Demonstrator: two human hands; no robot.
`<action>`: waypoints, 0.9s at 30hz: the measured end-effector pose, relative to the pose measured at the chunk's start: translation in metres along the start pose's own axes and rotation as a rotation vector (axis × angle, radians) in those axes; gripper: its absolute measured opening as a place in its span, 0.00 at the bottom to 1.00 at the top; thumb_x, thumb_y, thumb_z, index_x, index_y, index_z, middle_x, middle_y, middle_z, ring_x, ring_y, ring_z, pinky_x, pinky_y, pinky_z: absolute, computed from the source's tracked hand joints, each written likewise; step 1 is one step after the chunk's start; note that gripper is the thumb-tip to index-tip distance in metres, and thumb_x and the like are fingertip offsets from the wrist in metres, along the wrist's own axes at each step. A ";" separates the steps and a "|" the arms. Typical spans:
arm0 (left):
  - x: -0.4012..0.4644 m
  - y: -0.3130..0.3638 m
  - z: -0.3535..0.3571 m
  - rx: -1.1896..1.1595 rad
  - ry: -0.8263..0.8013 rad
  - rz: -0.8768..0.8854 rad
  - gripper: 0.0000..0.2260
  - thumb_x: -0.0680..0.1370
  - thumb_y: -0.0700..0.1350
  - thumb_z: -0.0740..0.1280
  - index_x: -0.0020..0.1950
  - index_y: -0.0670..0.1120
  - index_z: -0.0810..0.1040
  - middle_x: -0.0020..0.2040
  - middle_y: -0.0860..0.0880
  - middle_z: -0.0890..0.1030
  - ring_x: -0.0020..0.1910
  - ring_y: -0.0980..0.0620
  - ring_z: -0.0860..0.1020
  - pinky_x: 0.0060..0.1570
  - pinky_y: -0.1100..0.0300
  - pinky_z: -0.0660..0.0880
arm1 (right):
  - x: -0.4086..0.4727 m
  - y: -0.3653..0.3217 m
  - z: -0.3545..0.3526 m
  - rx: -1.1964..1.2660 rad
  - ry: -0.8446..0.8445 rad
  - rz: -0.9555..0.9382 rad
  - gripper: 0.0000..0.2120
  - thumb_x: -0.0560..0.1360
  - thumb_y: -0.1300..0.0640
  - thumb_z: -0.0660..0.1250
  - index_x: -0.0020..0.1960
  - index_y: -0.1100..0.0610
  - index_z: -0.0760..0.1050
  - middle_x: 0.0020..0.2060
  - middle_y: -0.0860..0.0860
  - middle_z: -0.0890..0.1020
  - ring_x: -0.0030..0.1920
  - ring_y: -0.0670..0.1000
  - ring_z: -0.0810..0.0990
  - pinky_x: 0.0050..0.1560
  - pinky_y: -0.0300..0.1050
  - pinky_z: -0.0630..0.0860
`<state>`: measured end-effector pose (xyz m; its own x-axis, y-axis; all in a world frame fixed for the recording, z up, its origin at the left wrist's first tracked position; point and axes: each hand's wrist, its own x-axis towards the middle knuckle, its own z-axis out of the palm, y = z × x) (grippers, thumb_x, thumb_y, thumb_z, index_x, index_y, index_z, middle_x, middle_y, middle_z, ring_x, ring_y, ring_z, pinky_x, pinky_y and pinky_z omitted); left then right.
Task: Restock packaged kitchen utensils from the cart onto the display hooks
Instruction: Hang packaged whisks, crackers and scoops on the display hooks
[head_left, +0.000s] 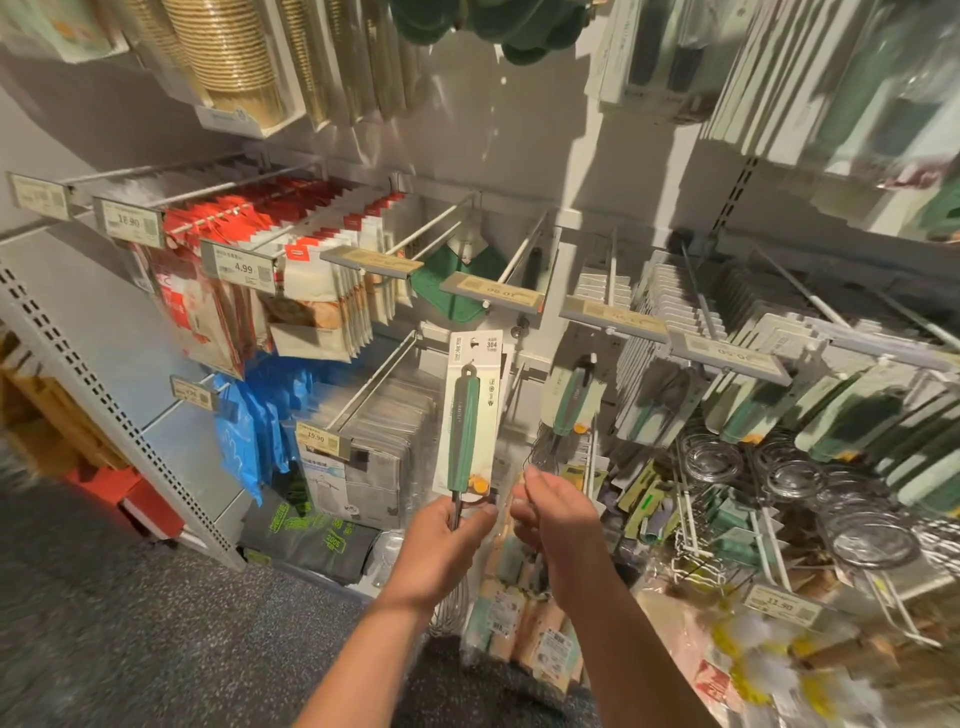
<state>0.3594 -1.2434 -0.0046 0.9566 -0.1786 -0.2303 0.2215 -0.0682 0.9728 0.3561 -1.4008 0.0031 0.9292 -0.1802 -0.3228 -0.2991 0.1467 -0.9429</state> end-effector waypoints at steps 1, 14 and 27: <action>0.000 0.001 0.000 -0.002 -0.010 0.001 0.14 0.78 0.53 0.74 0.42 0.47 0.73 0.34 0.51 0.72 0.33 0.53 0.68 0.37 0.55 0.66 | -0.001 -0.006 0.003 -0.003 -0.001 -0.021 0.12 0.80 0.45 0.68 0.49 0.53 0.78 0.36 0.45 0.79 0.36 0.44 0.77 0.40 0.44 0.72; -0.007 0.012 0.000 0.345 -0.096 0.149 0.16 0.67 0.69 0.65 0.40 0.57 0.74 0.27 0.63 0.74 0.27 0.63 0.67 0.28 0.66 0.61 | -0.006 -0.022 0.028 0.077 0.026 -0.136 0.12 0.75 0.58 0.74 0.58 0.56 0.81 0.47 0.53 0.88 0.48 0.54 0.88 0.47 0.50 0.84; 0.007 0.002 0.004 -0.082 0.022 -0.109 0.25 0.81 0.64 0.62 0.47 0.41 0.80 0.38 0.46 0.75 0.40 0.50 0.71 0.46 0.53 0.66 | -0.008 -0.016 0.009 0.089 0.124 -0.151 0.10 0.77 0.59 0.72 0.58 0.54 0.79 0.49 0.52 0.87 0.52 0.55 0.86 0.51 0.54 0.85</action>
<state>0.3652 -1.2490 -0.0045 0.9298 -0.1530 -0.3346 0.3379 -0.0051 0.9412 0.3556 -1.3931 0.0213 0.9264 -0.3241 -0.1917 -0.1335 0.1933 -0.9720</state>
